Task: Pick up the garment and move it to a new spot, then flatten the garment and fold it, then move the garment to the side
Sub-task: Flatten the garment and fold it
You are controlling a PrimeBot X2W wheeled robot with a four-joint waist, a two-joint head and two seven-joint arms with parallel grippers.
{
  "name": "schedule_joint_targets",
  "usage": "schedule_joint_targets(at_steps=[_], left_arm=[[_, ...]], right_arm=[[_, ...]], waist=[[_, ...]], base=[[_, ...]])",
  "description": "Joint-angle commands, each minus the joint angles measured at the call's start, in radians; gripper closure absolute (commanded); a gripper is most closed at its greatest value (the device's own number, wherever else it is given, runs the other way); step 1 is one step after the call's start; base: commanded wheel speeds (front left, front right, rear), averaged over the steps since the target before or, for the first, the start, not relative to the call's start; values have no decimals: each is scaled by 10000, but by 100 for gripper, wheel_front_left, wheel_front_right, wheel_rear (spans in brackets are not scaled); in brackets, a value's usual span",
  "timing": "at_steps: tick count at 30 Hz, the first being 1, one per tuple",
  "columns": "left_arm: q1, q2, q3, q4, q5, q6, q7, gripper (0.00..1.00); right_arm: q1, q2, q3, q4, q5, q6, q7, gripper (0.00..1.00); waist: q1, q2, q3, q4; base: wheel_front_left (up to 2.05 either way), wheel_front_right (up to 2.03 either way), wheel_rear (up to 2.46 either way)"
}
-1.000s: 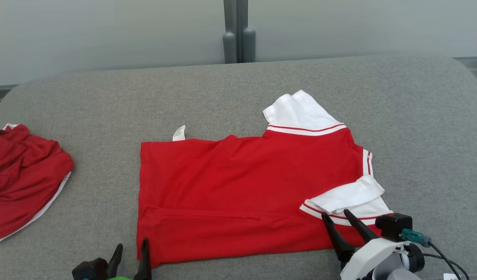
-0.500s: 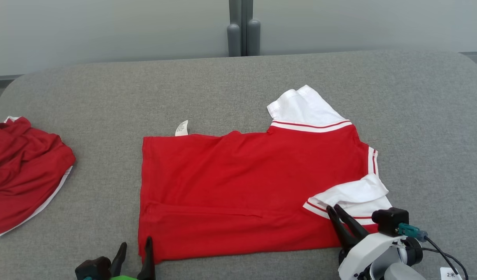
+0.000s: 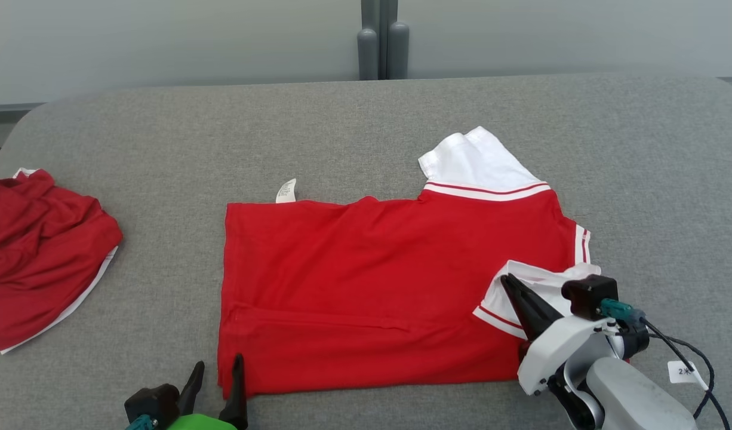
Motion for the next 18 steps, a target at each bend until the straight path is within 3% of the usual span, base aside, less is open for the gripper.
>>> schedule_joint_targets(at_steps=[1,3,4,5,6,10,18], left_arm=[[-194,24,-73,19,-33,-25,5,0],[-282,24,-206,66,6,-25,7,0],[-324,26,-289,92,25,-25,5,0],[-364,27,-350,116,44,-25,7,0],[-415,27,-405,128,43,-25,5,0],[-579,30,-425,60,65,-26,5,0],[-1033,27,95,-452,438,-4,6,0]], right_arm=[[-314,-28,124,181,-88,-14,5,100],[-669,-75,427,514,-173,-14,22,100],[-846,-83,557,726,-161,-14,69,89],[-1037,-85,634,909,-200,-14,62,54],[-1245,-80,716,1082,-271,-14,58,0],[-1783,17,578,1456,-447,-14,-8,0],[-1565,-64,-906,881,-1268,-14,-10,0]], waist=[[0,0,77,132],[0,0,156,242],[0,0,190,299],[0,0,224,353],[0,0,261,410],[0,0,342,554],[0,0,505,313]], base=[[0,0,0],[0,0,0],[0,0,0],[0,0,0],[0,0,0],[0,0,0],[0,0,0]])
